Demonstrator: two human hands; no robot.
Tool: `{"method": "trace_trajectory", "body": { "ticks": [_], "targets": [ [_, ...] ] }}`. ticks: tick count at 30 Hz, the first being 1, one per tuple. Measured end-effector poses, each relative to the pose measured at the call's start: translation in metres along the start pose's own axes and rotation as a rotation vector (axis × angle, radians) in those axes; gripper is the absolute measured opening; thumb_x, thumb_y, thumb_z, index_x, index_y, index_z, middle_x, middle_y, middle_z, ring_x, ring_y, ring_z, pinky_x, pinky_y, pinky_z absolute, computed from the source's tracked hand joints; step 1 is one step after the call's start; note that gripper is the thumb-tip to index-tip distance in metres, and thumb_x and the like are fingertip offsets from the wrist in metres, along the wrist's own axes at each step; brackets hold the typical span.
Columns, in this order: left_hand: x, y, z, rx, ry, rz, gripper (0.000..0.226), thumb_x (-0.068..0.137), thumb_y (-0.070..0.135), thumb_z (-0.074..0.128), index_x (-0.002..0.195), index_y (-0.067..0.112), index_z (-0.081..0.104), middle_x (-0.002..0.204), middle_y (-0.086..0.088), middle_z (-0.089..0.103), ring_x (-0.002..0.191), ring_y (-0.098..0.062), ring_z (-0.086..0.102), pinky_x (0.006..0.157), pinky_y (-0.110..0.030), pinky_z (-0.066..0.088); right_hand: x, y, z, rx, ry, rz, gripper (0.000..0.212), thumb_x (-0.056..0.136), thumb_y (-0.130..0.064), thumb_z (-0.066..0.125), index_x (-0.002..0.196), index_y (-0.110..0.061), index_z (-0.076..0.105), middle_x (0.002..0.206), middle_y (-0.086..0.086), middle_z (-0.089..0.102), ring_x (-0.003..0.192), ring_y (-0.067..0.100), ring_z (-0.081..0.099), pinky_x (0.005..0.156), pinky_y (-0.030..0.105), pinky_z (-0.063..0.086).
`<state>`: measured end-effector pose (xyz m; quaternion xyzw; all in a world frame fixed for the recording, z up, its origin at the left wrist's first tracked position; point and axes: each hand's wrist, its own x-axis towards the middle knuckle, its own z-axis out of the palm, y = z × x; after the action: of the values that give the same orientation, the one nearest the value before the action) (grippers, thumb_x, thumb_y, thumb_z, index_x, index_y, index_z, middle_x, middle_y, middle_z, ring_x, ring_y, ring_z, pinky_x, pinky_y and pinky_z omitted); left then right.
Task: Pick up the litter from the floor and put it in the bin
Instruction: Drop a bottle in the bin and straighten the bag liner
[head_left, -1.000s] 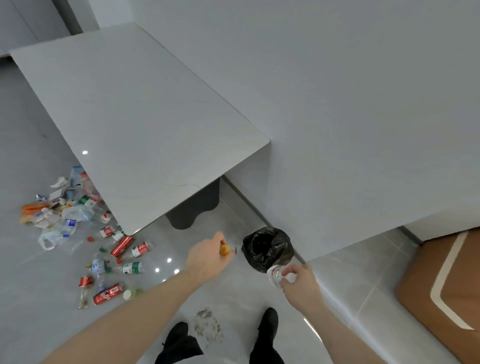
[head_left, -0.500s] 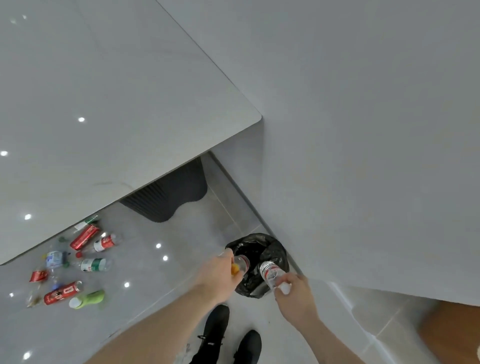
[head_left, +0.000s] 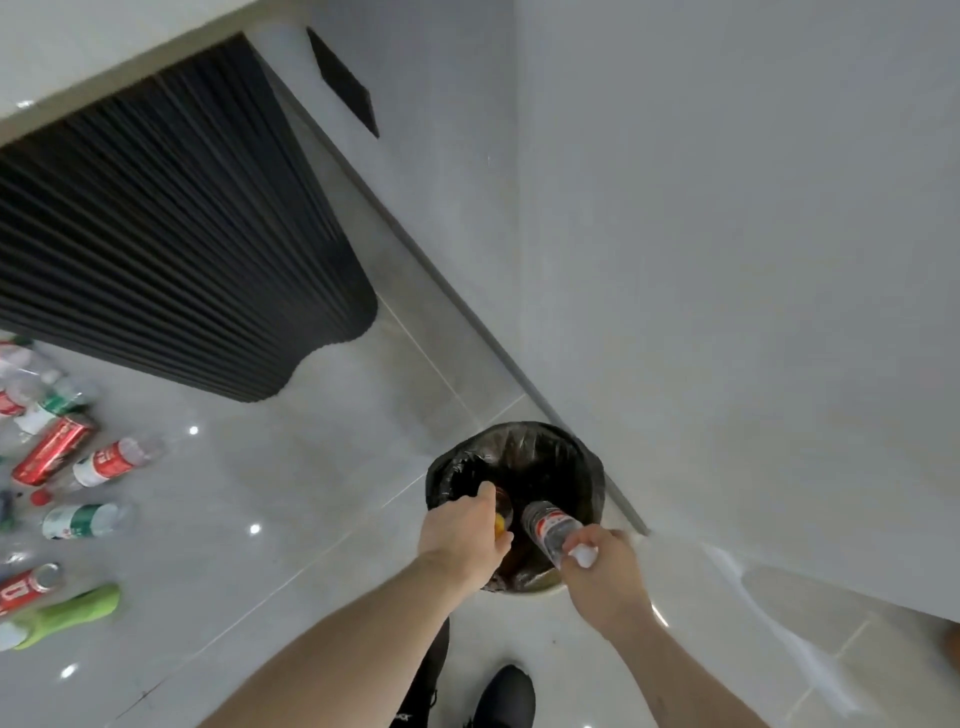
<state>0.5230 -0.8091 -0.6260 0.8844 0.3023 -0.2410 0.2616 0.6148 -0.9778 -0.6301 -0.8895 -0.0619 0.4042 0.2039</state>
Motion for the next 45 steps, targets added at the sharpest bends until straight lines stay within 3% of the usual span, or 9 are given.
{"method": "trace_trajectory", "body": {
  "ticks": [7,11,16,19,25,29,33,39,45],
  "targets": [
    [0.03,-0.008,0.033,0.008,-0.029,-0.008,0.035,0.095,0.048,0.058,0.114,0.023,0.044,0.087,0.003,0.066,0.078,-0.023,0.067,0.063,-0.034,0.049,0.023,0.022,0.024,-0.003,-0.011,0.002,0.013,0.089,-0.017,0.065,0.087,-0.03,0.063,0.105,-0.005,0.046,0.074,0.013,0.058,0.057,0.023,0.048],
    [0.034,-0.014,0.037,-0.006,-0.005,-0.021,0.035,0.095,0.05,0.058,0.113,0.025,0.043,0.086,0.004,0.067,0.076,-0.02,0.067,0.063,-0.033,0.053,0.022,0.012,0.033,-0.033,0.025,0.002,0.017,0.086,-0.02,0.064,0.084,-0.036,0.06,0.107,-0.011,0.046,0.073,0.015,0.06,0.063,0.03,0.053],
    [0.031,-0.022,0.035,-0.026,0.013,-0.037,0.03,0.088,0.047,0.054,0.104,0.026,0.042,0.078,0.007,0.064,0.07,-0.02,0.063,0.061,-0.033,0.051,0.012,-0.017,0.039,-0.002,0.138,-0.163,0.015,0.075,-0.017,0.069,0.072,-0.03,0.064,0.097,-0.014,0.052,0.072,0.003,0.057,0.059,0.015,0.041],
    [0.026,-0.03,0.037,-0.026,-0.008,-0.052,0.029,0.083,0.046,0.055,0.102,0.027,0.044,0.078,0.007,0.063,0.07,-0.019,0.061,0.062,-0.032,0.05,0.01,-0.03,0.047,0.02,0.167,-0.23,0.019,0.075,-0.013,0.069,0.07,-0.03,0.062,0.096,-0.016,0.05,0.075,0.004,0.057,0.065,0.022,0.047],
    [0.022,-0.047,0.047,-0.014,0.007,-0.036,0.031,0.091,0.047,0.056,0.113,0.028,0.046,0.086,0.006,0.066,0.079,-0.021,0.066,0.066,-0.034,0.051,0.042,-0.031,0.056,-0.086,-0.032,-0.069,0.014,0.088,-0.017,0.062,0.089,-0.03,0.065,0.117,-0.008,0.048,0.098,0.023,0.063,0.088,0.033,0.052],
    [0.029,-0.053,0.051,0.0,0.041,0.004,0.034,0.097,0.048,0.054,0.122,0.028,0.044,0.095,0.005,0.069,0.085,-0.021,0.068,0.065,-0.032,0.048,0.063,-0.025,0.062,-0.111,-0.055,-0.087,0.02,0.092,-0.016,0.059,0.107,-0.026,0.067,0.126,-0.005,0.045,0.094,0.022,0.061,0.087,0.028,0.049],
    [0.037,-0.056,0.054,0.0,0.015,-0.01,0.029,0.1,0.041,0.051,0.126,0.027,0.046,0.1,0.004,0.068,0.088,-0.024,0.068,0.068,-0.035,0.05,0.071,-0.014,0.063,-0.179,-0.031,-0.046,0.035,0.094,-0.013,0.058,0.127,-0.023,0.061,0.132,0.002,0.045,0.107,0.029,0.062,0.091,0.032,0.05],
    [0.032,-0.049,0.047,0.114,-0.083,0.012,0.037,0.095,0.029,0.058,0.129,0.022,0.046,0.112,-0.001,0.065,0.097,-0.027,0.067,0.077,-0.039,0.054,0.059,-0.002,0.054,-0.2,0.015,0.012,0.052,0.09,-0.008,0.058,0.139,-0.023,0.053,0.126,-0.001,0.049,0.105,0.023,0.06,0.08,0.027,0.046],
    [0.039,-0.044,0.05,0.274,-0.131,0.063,0.035,0.092,0.019,0.06,0.127,0.015,0.053,0.12,-0.005,0.053,0.096,-0.027,0.065,0.072,-0.037,0.048,0.08,-0.021,0.058,-0.096,0.07,0.016,0.061,0.093,-0.032,0.064,0.148,-0.016,0.042,0.139,0.005,0.052,0.124,0.026,0.055,0.101,0.036,0.045]
  ]
}}
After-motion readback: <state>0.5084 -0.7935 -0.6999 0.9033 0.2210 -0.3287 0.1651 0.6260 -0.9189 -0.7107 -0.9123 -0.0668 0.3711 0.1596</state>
